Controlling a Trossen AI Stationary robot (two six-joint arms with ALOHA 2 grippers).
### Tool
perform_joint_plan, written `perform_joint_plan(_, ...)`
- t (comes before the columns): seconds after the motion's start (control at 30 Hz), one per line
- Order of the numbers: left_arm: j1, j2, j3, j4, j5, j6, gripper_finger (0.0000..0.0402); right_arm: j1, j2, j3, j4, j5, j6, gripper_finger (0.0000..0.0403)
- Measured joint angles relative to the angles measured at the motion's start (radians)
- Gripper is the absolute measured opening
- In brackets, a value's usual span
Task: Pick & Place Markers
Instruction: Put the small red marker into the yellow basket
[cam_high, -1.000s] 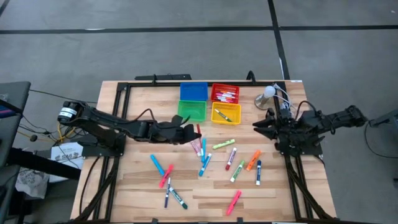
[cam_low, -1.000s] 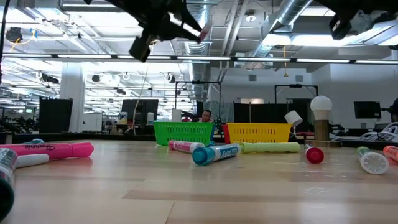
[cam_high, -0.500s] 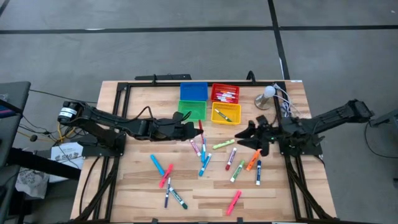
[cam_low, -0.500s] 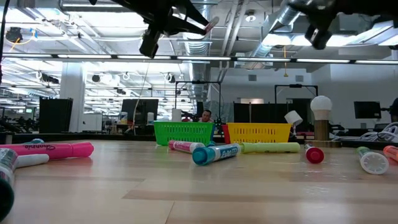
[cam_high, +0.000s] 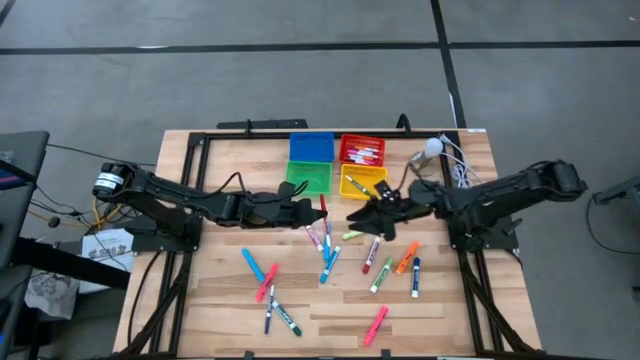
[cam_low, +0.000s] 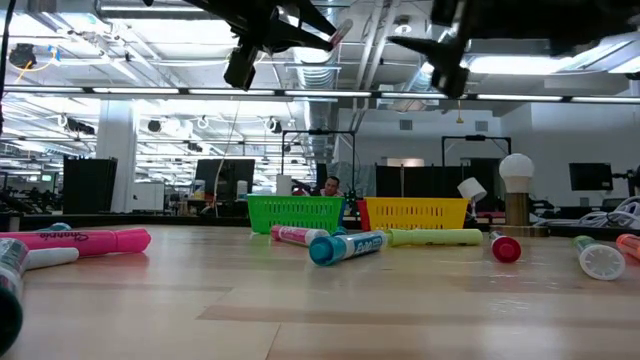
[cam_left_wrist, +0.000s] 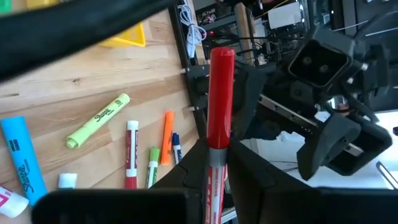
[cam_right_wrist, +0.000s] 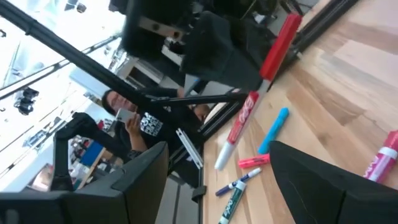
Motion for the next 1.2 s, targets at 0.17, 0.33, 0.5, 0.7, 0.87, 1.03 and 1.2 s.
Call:
perform_joint_plan(0.17, -0.005, 0.0, 0.0, 0.007, -0.001, 0.0, 0.0044, -0.027, 0.116, 0.074, -0.002, -0.07, 0.019, 0.0271)
perform_joint_plan(0.33, -0.006, 0.0, 0.0, 0.012, -0.001, 0.0, 0.0046, -0.034, 0.211, 0.141, 0.0, -0.108, 0.019, 0.0271)
perform_joint_plan(0.5, -0.006, 0.0, 0.0, 0.015, -0.001, 0.0, 0.0046, -0.031, 0.283, 0.214, 0.002, -0.135, 0.018, 0.0271)
perform_joint_plan(0.7, -0.006, 0.0, 0.0, 0.015, -0.001, 0.015, 0.0047, -0.034, 0.337, 0.265, 0.0, -0.177, 0.03, 0.0269)
perform_joint_plan(0.87, -0.006, 0.0, 0.0, 0.015, -0.001, 0.015, 0.0048, -0.04, 0.343, 0.268, 0.0, -0.173, 0.036, 0.0252)
perform_joint_plan(1.03, -0.006, 0.0, 0.0, 0.016, -0.005, 0.015, 0.0048, -0.031, 0.342, 0.268, -0.001, -0.143, 0.036, 0.0208)
perform_joint_plan(1.2, -0.006, -0.001, 0.001, 0.022, -0.008, 0.015, 0.0049, -0.024, 0.342, 0.268, -0.006, -0.106, 0.029, 0.0142)
